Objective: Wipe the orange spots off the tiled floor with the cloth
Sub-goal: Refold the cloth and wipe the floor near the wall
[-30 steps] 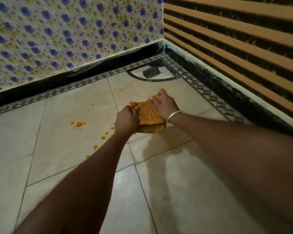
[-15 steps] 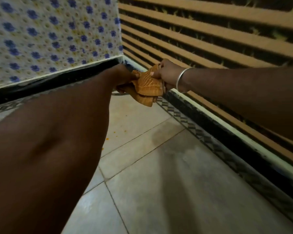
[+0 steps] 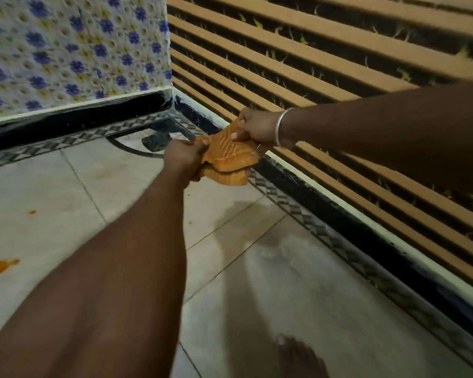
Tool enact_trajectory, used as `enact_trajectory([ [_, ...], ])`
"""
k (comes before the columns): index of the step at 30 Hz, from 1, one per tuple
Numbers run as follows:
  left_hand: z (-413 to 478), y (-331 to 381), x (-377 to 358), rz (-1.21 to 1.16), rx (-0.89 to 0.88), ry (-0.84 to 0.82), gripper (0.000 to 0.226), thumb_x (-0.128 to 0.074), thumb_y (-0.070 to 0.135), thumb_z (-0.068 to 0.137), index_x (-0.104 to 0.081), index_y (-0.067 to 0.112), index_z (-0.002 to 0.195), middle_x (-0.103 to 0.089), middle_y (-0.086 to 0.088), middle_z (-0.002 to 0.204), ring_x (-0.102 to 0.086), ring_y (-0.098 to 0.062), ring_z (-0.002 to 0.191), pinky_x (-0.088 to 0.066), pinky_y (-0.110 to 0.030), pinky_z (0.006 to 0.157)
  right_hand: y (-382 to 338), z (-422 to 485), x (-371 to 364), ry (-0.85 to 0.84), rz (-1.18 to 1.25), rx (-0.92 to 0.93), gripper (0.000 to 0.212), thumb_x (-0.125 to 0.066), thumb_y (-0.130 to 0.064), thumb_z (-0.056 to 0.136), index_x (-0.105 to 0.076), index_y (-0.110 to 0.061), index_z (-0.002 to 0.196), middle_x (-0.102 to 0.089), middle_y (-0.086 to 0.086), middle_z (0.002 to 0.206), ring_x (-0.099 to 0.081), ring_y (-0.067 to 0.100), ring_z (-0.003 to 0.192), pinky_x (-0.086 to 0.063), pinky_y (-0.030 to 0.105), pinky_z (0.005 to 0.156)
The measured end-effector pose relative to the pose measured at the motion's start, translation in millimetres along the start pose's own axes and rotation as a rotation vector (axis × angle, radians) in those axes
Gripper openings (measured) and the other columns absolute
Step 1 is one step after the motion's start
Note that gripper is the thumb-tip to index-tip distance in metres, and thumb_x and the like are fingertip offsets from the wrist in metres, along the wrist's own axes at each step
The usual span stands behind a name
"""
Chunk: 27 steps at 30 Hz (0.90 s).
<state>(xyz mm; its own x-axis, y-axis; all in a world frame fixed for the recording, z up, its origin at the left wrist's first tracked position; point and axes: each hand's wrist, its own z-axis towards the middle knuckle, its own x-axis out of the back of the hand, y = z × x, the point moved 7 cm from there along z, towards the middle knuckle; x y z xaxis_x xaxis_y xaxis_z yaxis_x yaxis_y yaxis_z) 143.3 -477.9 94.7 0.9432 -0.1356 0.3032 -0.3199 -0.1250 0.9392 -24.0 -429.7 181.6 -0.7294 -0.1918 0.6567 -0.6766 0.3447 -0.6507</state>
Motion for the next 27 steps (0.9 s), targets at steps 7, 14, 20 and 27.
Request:
enact_trajectory([
  [7,-4,-70,32,0.008,0.080,-0.210,0.045,-0.085,0.025,0.085,-0.066,0.010,0.123,-0.076,-0.015,0.097,-0.075,-0.025,0.072,-0.063,-0.034,0.055,56,65,-85,-0.127,0.110,0.006,0.046,-0.057,-0.019,0.101,-0.034,-0.020,0.140,-0.053,0.014,0.130,-0.064,0.033,0.103,-0.062,0.051,0.071],
  [14,11,-135,31,0.319,0.135,-0.144,0.046,-0.087,0.031,0.083,-0.072,0.013,0.121,-0.076,-0.014,0.107,-0.074,-0.033,0.097,-0.063,-0.046,0.087,106,116,-149,-0.307,0.134,-0.005,0.028,-0.066,-0.023,0.096,-0.041,-0.021,0.109,-0.056,0.020,0.121,-0.065,0.041,0.104,-0.058,0.062,0.081],
  [20,48,-145,0,0.488,0.063,-0.070,0.048,-0.077,0.035,0.093,-0.067,0.014,0.135,-0.071,-0.011,0.124,-0.066,-0.024,0.104,-0.051,-0.029,0.084,138,167,-154,-0.277,0.098,0.055,0.028,-0.069,-0.027,0.094,-0.043,-0.020,0.101,-0.061,0.014,0.101,-0.066,0.030,0.083,-0.059,0.041,0.061],
  [27,42,-161,-46,0.924,-0.143,0.077,0.062,-0.040,0.050,0.107,-0.027,0.026,0.163,-0.029,-0.013,0.168,-0.028,-0.031,0.154,-0.026,-0.051,0.119,186,182,-145,0.131,-0.489,0.542,0.046,-0.047,-0.053,0.097,-0.051,-0.024,0.133,-0.053,0.003,0.128,-0.052,0.021,0.117,-0.047,0.040,0.095],
])
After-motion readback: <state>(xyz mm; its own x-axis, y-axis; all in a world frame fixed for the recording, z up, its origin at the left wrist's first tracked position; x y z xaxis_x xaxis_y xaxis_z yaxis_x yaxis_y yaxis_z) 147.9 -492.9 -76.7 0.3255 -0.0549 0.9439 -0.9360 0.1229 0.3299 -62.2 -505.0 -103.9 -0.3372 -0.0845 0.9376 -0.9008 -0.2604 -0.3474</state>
